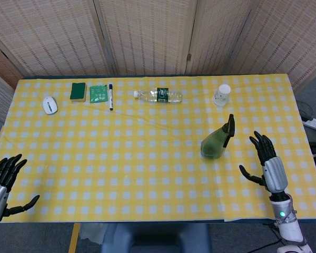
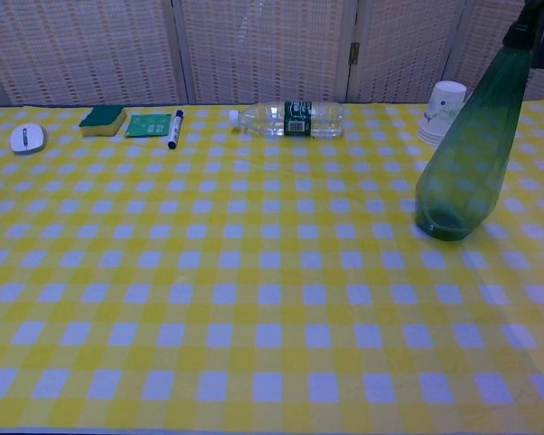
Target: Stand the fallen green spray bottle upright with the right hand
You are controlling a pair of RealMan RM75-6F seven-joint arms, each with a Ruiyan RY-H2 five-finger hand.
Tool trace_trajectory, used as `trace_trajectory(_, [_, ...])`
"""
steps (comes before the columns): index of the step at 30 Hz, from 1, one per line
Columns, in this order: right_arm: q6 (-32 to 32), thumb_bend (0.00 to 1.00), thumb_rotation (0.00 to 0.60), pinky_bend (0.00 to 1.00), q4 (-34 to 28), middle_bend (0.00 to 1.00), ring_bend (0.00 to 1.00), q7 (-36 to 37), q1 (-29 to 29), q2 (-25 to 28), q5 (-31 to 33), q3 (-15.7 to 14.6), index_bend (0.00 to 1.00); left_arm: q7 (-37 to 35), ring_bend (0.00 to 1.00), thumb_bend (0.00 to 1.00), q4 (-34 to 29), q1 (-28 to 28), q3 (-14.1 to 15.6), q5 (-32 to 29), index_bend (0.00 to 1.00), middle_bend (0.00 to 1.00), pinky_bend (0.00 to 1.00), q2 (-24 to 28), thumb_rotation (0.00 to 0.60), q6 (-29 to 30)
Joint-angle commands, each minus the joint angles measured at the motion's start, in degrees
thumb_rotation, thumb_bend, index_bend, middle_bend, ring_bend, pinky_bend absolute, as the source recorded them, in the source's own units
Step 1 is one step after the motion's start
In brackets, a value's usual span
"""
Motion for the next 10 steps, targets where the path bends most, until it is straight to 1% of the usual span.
trace_trajectory(1, [-3.12, 0.34, 0.600, 0.00, -27.53, 0.00, 0.00, -36.83, -8.79, 18.62, 5.03, -6.62, 0.00, 4.06, 0.00, 0.28, 0.20, 0.16, -0.63, -0.25, 0.00, 0.06, 0.00, -1.63, 0.306, 0.29])
trace_trajectory(3, [-2.25, 0.34, 0.600, 0.00, -31.88, 0.00, 0.00, -43.15, -10.08, 19.45, 6.34, -6.47, 0.00, 5.52, 0.00, 0.27, 0.20, 0.11, -0.69, -0.35, 0.00, 0.06, 0.00, -2.12, 0.304, -0.03])
trace_trajectory(4, [-2.35, 0.34, 0.600, 0.00, -32.94, 0.00, 0.00, -44.03, -10.40, 19.59, 6.69, -6.50, 0.00, 5.90, 0.00, 0.28, 0.18, 0.02, -0.73, -0.47, 0.00, 0.06, 0.00, -2.25, 0.304, -0.30])
trace_trajectory(6, [-3.39, 0.34, 0.600, 0.00, -34.40, 0.00, 0.00, -44.13, -10.25, 20.72, 5.70, -6.95, 0.00, 6.72, 0.00, 0.28, 0.31, -0.28, -0.90, -0.78, 0.00, 0.06, 0.00, -2.60, 0.304, -0.96])
trace_trajectory(10, [-5.27, 0.34, 0.600, 0.00, -34.86, 0.00, 0.00, -43.29, -10.09, 21.41, 6.45, -6.40, 0.00, 7.96, 0.00, 0.28, 0.32, -0.54, -0.97, -1.17, 0.00, 0.06, 0.00, -3.05, 0.302, -1.80])
